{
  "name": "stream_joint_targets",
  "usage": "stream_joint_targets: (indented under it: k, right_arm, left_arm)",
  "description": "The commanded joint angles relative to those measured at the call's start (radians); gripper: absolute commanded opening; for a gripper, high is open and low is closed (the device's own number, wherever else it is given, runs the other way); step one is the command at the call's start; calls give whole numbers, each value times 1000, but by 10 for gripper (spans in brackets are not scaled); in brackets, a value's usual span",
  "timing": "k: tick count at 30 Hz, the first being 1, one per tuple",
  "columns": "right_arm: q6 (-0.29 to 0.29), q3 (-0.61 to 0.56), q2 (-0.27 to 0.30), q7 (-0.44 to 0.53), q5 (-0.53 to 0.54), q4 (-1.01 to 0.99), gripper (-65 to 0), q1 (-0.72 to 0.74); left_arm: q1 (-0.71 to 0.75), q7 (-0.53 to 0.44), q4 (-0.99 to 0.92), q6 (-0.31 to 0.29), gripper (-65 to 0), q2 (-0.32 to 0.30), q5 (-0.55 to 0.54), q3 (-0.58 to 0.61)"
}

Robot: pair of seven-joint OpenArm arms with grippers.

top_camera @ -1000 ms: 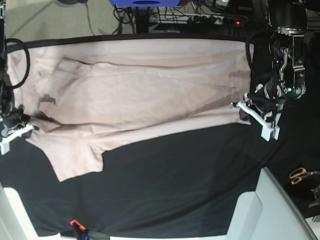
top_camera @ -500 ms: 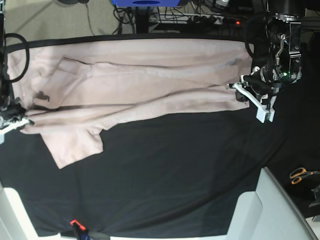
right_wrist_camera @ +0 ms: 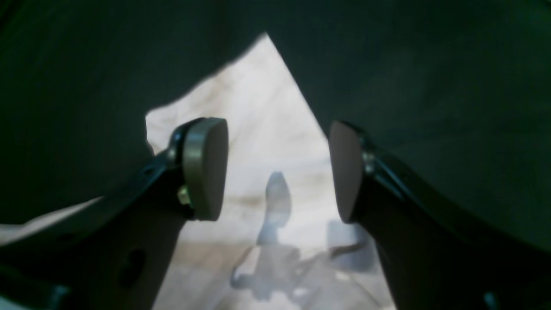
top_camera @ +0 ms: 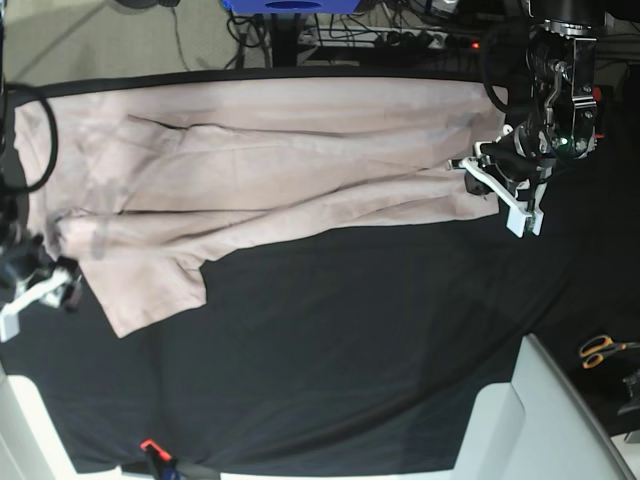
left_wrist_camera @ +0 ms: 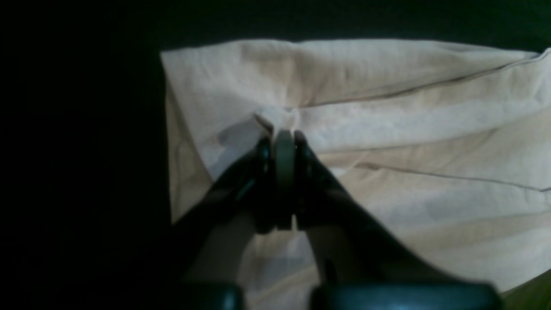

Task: Fold the T-shirt properly
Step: 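Move the right gripper along the shirt side and grasp its edge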

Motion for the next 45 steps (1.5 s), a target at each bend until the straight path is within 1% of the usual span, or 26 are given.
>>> stream_joint_targets:
  k: [1, 2, 3, 5, 6, 8, 10, 12, 13, 15, 17, 19, 26, 27, 28, 29, 31, 32, 33, 35, 36, 39, 41, 42, 45]
  right_arm:
    - [3, -4, 21, 27, -2, -35, -285, 74]
    - [20, -35, 12, 28, -5, -110, -285, 126]
    - [49, -73, 3, 28, -22, -199, -285, 200]
    - [110, -148, -15, 36, -109, -377, -285, 324]
    - [141, -187, -41, 66, -171, -468, -285, 380]
    - [182, -242, -97, 172, -310, -633, -285, 461]
    - [207, -254, -150, 277, -438, -785, -285, 512]
    - [213, -240, -193, 353, -533, -911, -284, 547]
    - [213, -230, -209, 390, -571, -971, -284, 567]
    - [213, -213, -235, 461, -614, -1083, -284, 599]
    - [213, -211, -247, 515, -627, -1150, -284, 616]
    - [213, -213, -249, 548, -627, -1181, -284, 619]
    - [216, -213, -249, 545, -625, -1192, -288, 601]
    - [216, -213, -249, 545, -625, -1190, -299, 596]
    - [216, -213, -249, 545, -625, -1190, -329, 594]
    - [216, -213, -249, 545, -625, -1190, -387, 593]
    - [216, -213, -249, 544, -625, -1192, -551, 593]
    - [216, -213, -249, 544, -625, -1192, -623, 593]
    - [216, -213, -249, 544, -625, -1192, -650, 593]
    - [216, -213, -249, 544, -625, -1186, -630, 593]
    - [216, -213, -249, 544, -625, -1184, -650, 594]
    - [216, -213, -247, 545, -625, -1172, -650, 599]
    - [216, -213, -244, 544, -625, -1118, -650, 593]
    - [216, -213, -241, 528, -625, -1092, -650, 588]
    - [214, -213, -238, 435, -625, -980, -650, 567]
  left_arm:
    - [-7, -12, 13, -7, -650, -13, -7, -6]
    - [-7, -12, 13, -7, -650, -13, -7, -6]
    - [-7, -12, 13, -7, -650, -13, -7, -6]
    - [-7, -12, 11, -7, -650, -13, -7, -6]
    - [-7, -12, 11, -7, -650, -13, -7, -6]
    - [-7, -12, 10, -7, -650, -13, -7, -6]
    - [-7, -12, 10, -7, -650, -13, -7, -8]
    - [-7, -12, 10, -7, -650, -13, -7, -11]
    - [-7, -12, 10, -7, -650, -13, -7, -12]
    - [-7, -12, 13, -7, -650, -13, -7, -14]
    - [-7, -12, 13, -7, -650, -15, -7, -15]
    - [-7, -12, 14, -7, -650, -15, -7, -15]
    - [-8, -12, 11, -7, -650, -13, -7, -17]
    - [-8, -12, 11, -7, -650, -13, -7, -17]
    - [-8, -12, 11, -7, -650, -13, -7, -17]
    - [-10, -12, 10, -7, -650, -13, -7, -17]
    - [-10, -12, 10, -7, -650, -13, -7, -17]
    - [-11, -12, 10, -7, -650, -13, -7, -17]
    - [-14, -12, 10, -7, -650, -13, -7, -17]
    - [-16, -12, 10, -7, -650, -13, -7, -17]
    - [-17, -12, 10, -7, -650, -13, -7, -17]
    - [-19, -12, 16, -7, -650, -13, -7, -17]
    - [-31, -12, 17, -5, -650, -15, -7, -19]
    - [-40, -9, 17, -5, -650, -15, -7, -19]
    - [-51, -9, 17, -5, -650, -19, -7, -19]
